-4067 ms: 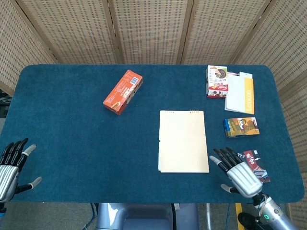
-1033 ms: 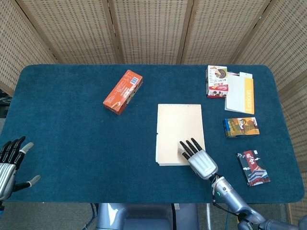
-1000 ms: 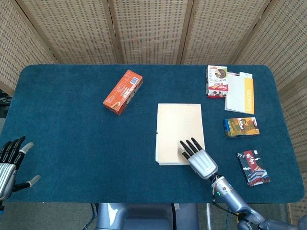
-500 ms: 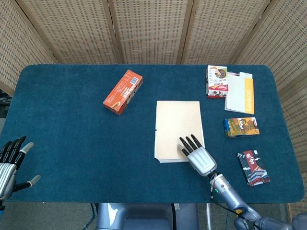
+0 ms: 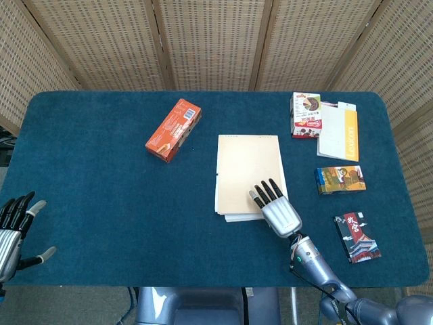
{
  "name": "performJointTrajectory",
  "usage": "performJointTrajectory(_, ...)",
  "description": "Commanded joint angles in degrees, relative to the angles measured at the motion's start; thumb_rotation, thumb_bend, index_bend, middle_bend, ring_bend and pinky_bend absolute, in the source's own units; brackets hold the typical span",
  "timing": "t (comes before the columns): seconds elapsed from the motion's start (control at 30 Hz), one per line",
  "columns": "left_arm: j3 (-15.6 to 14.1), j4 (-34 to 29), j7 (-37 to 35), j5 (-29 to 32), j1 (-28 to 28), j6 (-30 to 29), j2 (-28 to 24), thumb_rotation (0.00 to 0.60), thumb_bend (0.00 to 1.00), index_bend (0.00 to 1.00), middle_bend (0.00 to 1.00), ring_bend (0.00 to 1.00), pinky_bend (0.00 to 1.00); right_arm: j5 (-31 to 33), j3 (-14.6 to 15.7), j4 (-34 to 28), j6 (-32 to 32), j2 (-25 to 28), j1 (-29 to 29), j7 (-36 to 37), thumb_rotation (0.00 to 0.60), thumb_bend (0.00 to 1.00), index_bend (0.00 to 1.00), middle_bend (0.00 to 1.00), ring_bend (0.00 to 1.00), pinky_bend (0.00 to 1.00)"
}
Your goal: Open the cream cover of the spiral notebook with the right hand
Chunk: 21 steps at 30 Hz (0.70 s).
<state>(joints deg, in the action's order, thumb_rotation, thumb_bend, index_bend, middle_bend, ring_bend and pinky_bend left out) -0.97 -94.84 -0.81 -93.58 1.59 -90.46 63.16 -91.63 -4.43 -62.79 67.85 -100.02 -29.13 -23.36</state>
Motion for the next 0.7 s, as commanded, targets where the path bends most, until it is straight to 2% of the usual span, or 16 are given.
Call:
performJointTrajectory(0.03,-0.03,-0.02,-0.04,-0.03,0.03,0.05,-0.07,0.600,0.00,0.00,0.00,0.00,0.00,0.02,-0.26,1.42,0.67,-0.79,-0.37,0.62,0.600,0.54,0.17,0.28,0.20,0.10)
performJointTrajectory(0.13,-0.05,-0.06,-0.06,-0.04,0.01,0.03,-0.10,0.600,0.00,0.00,0.00,0.00,0.00,-0.01,-0.46,2.64,1.26,-1.40,-0.65,1.35,0.600,0.54,0.23,0.35,0.27,0.12)
performJointTrajectory(0.4,-0.09,-0.01,-0.21,-0.14,-0.03,-0.06,-0.15,0.600,0.00,0.00,0.00,0.00,0.00,0.27,-0.43,4.75,1.76,-1.87,-1.10,3.39,0.600,0.52,0.34,0.43,0.33,0.14)
performJointTrajectory(0.5,-0.13,0.04,-0.16,-0.20,-0.03,-0.07,-0.11,0.600,0.00,0.00,0.00,0.00,0.00,-0.17,-0.39,5.90,2.64,-2.21,-1.30,4.41,0.600,0.52,0.39,0.46,0.37,0.18)
performJointTrajectory(0.7,-0.19,0.01,-0.14,-0.26,-0.04,-0.04,-0.12,0.600,0.00,0.00,0.00,0.00,0.00,-1.32,-0.26,9.52,4.48,-3.36,-1.98,7.03,0.600,0.55,0.56,0.60,0.49,0.28)
